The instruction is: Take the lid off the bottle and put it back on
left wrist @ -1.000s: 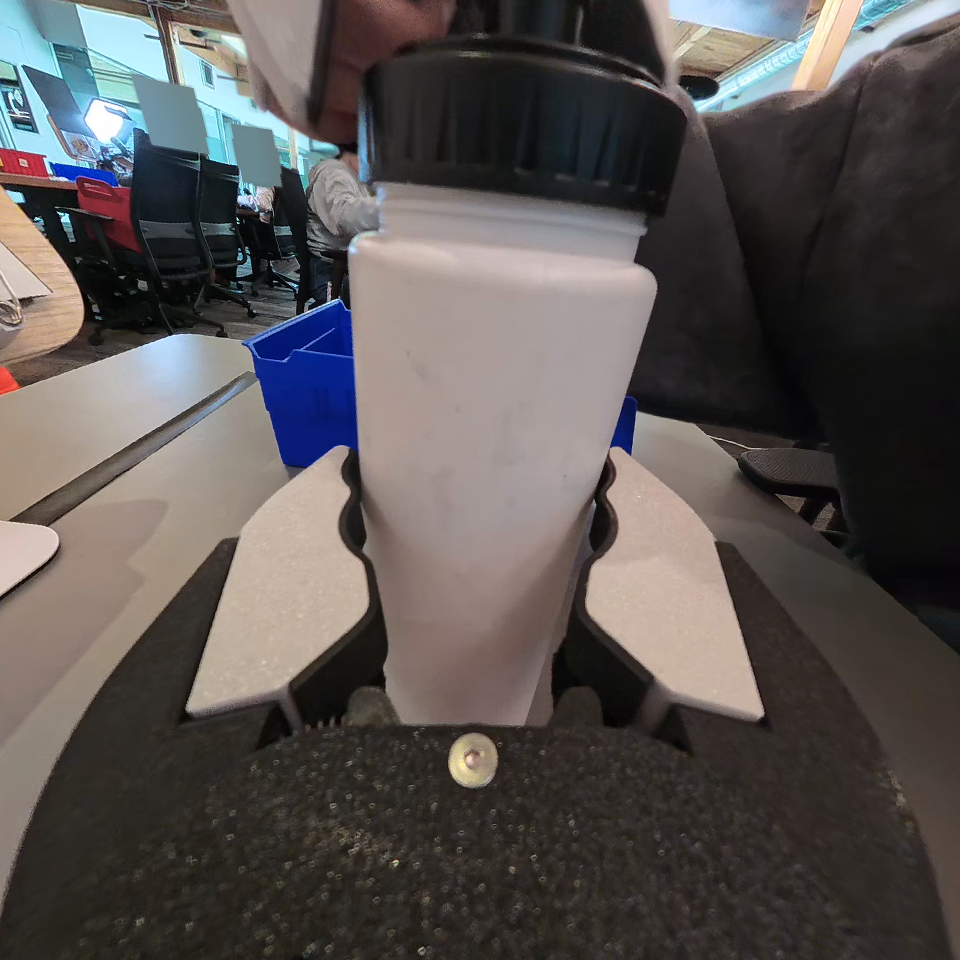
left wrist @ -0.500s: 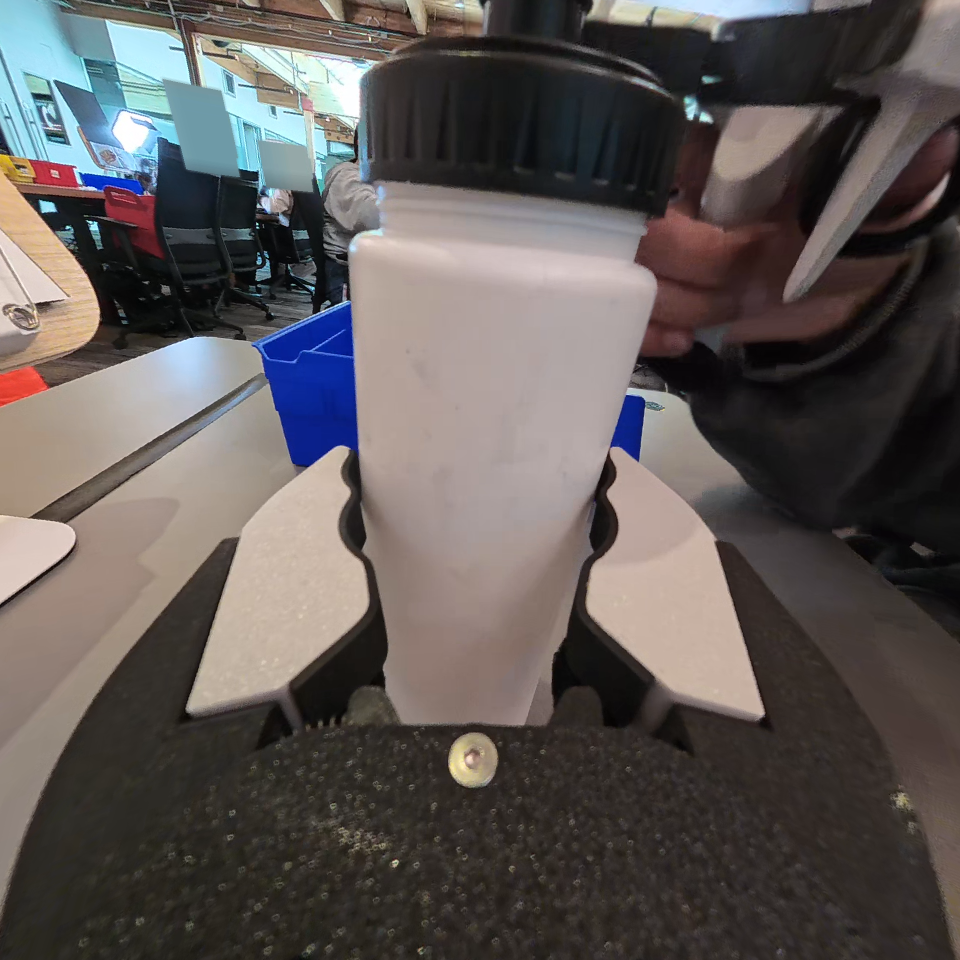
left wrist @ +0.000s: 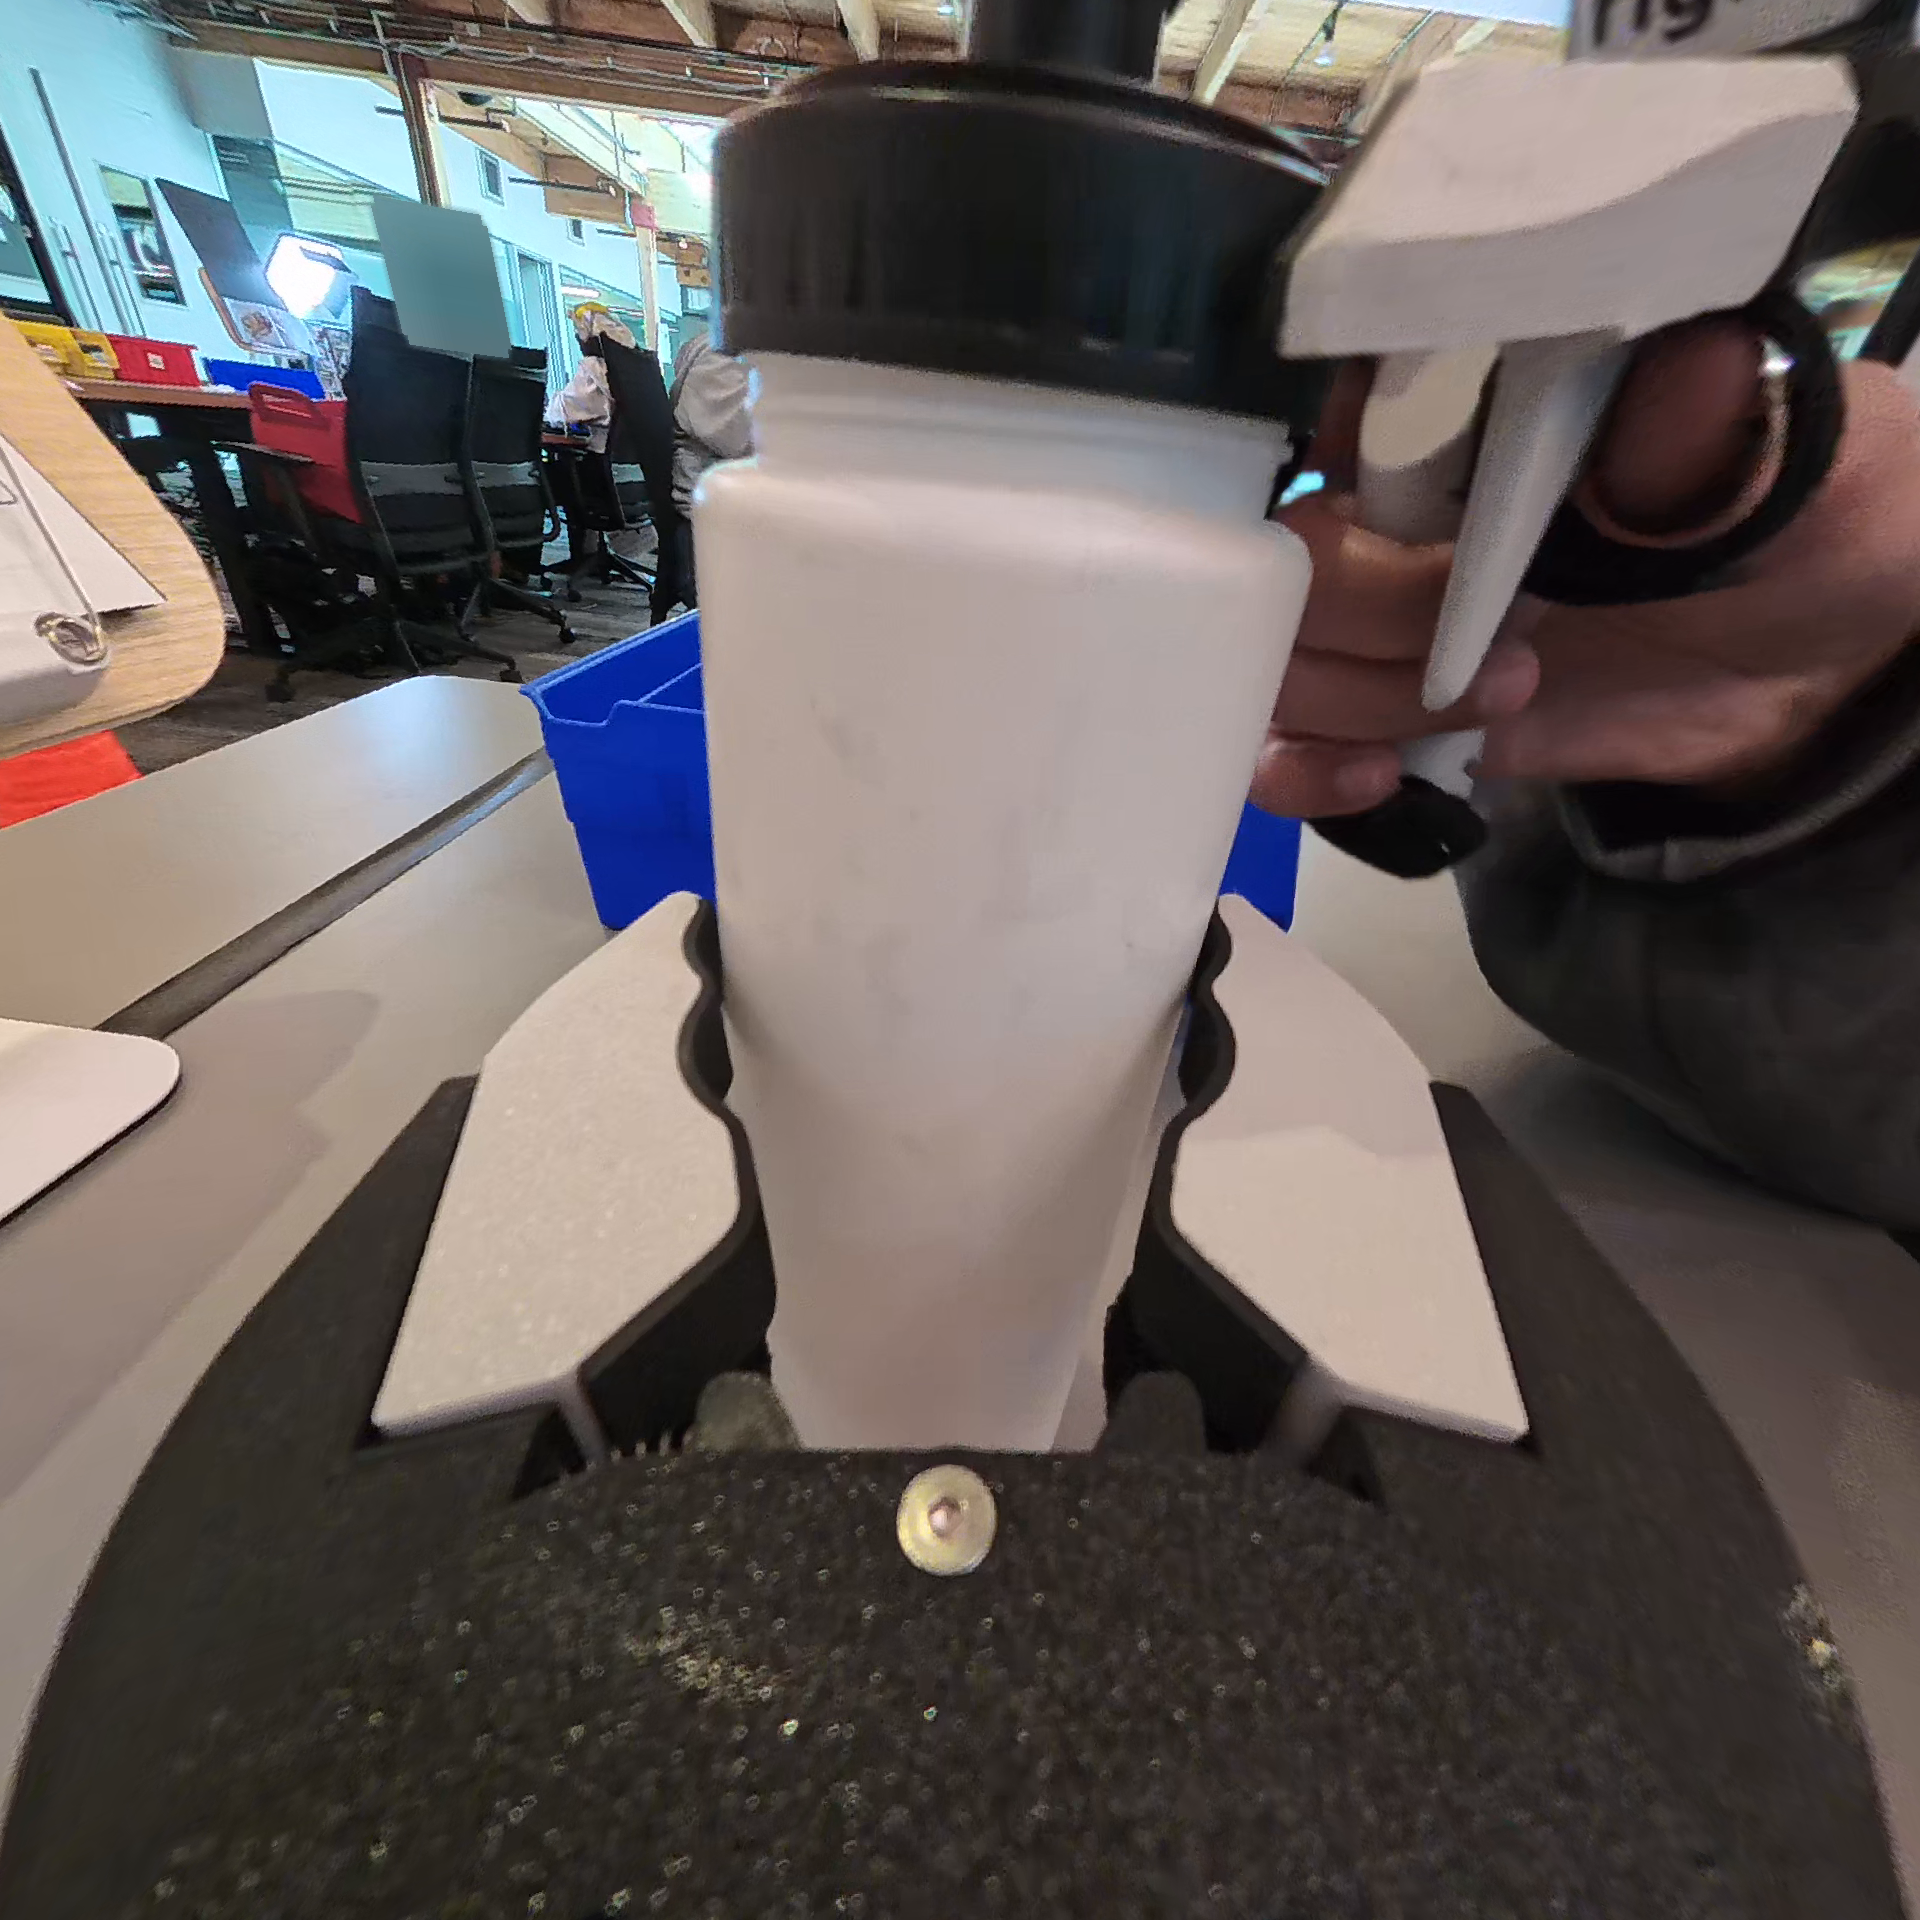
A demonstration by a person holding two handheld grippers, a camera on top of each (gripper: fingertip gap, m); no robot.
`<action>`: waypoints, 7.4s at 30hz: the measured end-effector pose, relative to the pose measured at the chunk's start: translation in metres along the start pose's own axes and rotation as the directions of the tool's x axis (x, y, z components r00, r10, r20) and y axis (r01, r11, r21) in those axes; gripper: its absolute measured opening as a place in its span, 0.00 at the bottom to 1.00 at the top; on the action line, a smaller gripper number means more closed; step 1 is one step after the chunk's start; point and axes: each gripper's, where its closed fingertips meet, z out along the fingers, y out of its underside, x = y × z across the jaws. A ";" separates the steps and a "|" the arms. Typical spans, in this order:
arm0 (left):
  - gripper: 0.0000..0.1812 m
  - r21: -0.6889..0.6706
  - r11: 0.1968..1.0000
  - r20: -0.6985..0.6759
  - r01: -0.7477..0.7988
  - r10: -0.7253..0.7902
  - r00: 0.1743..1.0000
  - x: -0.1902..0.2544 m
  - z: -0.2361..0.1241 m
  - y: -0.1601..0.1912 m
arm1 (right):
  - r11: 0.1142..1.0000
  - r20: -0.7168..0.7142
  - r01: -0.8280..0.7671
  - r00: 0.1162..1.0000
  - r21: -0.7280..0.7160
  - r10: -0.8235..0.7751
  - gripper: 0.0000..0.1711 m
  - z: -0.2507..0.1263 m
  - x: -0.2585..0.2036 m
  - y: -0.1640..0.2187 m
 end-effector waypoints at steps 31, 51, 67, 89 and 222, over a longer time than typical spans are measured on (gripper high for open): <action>0.47 -0.007 1.000 -0.053 0.027 -0.028 0.998 0.003 0.002 0.001 | 0.804 0.571 0.548 0.593 0.231 -0.568 0.42 -0.051 -0.012 -0.089; 0.47 0.004 0.999 -0.053 0.043 -0.043 0.998 0.003 0.002 0.001 | 0.968 -0.233 0.168 0.950 -0.185 -0.210 0.42 -0.162 0.205 0.026; 0.48 0.000 0.998 -0.064 0.057 -0.057 0.996 0.004 0.002 0.003 | 0.846 -0.303 -0.205 0.952 -0.493 0.054 0.42 -0.022 0.260 0.173; 0.54 0.058 0.998 0.248 0.028 -0.042 0.968 0.009 -0.036 -0.061 | 0.999 -0.076 0.029 0.997 -0.044 -0.032 0.45 -0.125 0.160 0.017; 0.37 -0.144 0.987 0.923 0.074 0.107 0.371 0.162 -0.261 0.024 | 0.987 -0.190 -0.142 0.974 -0.070 0.126 0.53 -0.132 0.049 0.156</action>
